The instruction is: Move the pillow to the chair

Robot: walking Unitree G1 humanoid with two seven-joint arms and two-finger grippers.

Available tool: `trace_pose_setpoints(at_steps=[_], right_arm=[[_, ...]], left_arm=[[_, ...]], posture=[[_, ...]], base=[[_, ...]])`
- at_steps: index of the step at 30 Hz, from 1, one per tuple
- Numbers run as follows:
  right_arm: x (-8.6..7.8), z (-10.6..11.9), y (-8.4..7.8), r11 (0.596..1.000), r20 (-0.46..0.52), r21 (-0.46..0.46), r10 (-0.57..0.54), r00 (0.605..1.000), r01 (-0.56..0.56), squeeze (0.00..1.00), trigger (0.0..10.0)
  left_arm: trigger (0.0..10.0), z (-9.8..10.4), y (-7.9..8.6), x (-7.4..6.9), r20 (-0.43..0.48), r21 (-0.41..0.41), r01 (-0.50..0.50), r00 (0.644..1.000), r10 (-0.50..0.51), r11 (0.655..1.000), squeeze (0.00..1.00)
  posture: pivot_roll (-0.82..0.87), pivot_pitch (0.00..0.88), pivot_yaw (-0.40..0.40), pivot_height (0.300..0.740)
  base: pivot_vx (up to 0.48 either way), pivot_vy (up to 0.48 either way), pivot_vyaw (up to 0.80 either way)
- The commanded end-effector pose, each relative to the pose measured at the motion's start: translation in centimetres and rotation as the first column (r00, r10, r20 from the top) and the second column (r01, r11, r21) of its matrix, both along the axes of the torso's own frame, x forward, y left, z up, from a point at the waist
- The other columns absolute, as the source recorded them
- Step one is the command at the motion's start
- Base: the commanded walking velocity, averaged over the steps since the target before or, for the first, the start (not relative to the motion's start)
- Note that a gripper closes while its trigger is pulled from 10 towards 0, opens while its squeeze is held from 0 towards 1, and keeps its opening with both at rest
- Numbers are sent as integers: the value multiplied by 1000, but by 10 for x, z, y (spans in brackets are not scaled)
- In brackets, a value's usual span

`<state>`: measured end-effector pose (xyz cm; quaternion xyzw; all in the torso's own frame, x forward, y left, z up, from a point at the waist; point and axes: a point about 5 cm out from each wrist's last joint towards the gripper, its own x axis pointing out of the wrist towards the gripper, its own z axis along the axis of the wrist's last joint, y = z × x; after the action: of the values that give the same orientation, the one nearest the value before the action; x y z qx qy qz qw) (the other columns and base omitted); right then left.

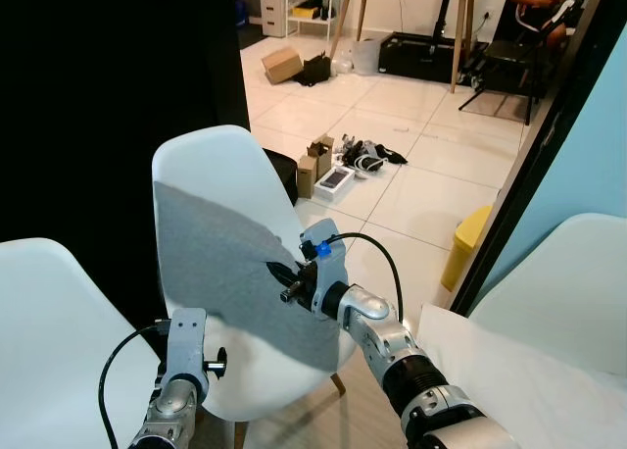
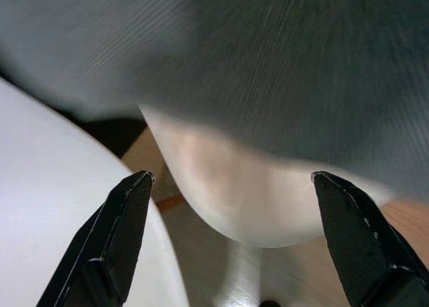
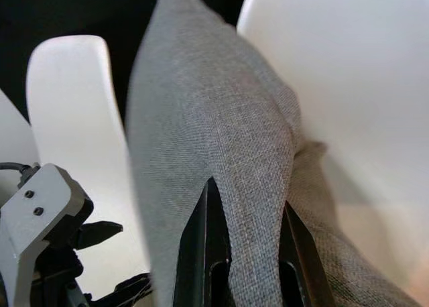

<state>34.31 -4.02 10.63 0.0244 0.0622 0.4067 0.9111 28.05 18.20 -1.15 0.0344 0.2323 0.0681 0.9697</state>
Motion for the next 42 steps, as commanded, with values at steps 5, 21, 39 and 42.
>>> trace_pose_setpoints(at_steps=[5, 21, 39, 42], right_arm=[[2, 10, 9, 999, 26, 34, 17, 1000, -18, 0, 10000], [11, 18, 19, 1000, 28, -9, -29, 999, 29, 0, 10000], [34, 66, 30, 964, 32, 168, -212, 977, 204, 0, 10000], [34, 69, 33, 964, 38, 166, -217, 975, 208, 0, 10000]], left_arm=[[10000, 5, 7, 3, 20, 43, 4, 1000, -5, 999, 0], [10000, 22, 15, 15, 120, 63, -19, 993, 11, 998, 0], [10000, 48, 8, 14, 318, 111, 21, 947, -55, 994, 0], [10000, 51, 9, 14, 329, 109, 18, 943, -53, 994, 0]], posture=[[-36, 50, 57, 680], [-30, 126, 39, 635], [9, 340, 12, 585], [10, 343, 13, 580]], base=[[0, 0, 0], [0, 0, 0], [0, 0, 0], [0, 0, 0]])
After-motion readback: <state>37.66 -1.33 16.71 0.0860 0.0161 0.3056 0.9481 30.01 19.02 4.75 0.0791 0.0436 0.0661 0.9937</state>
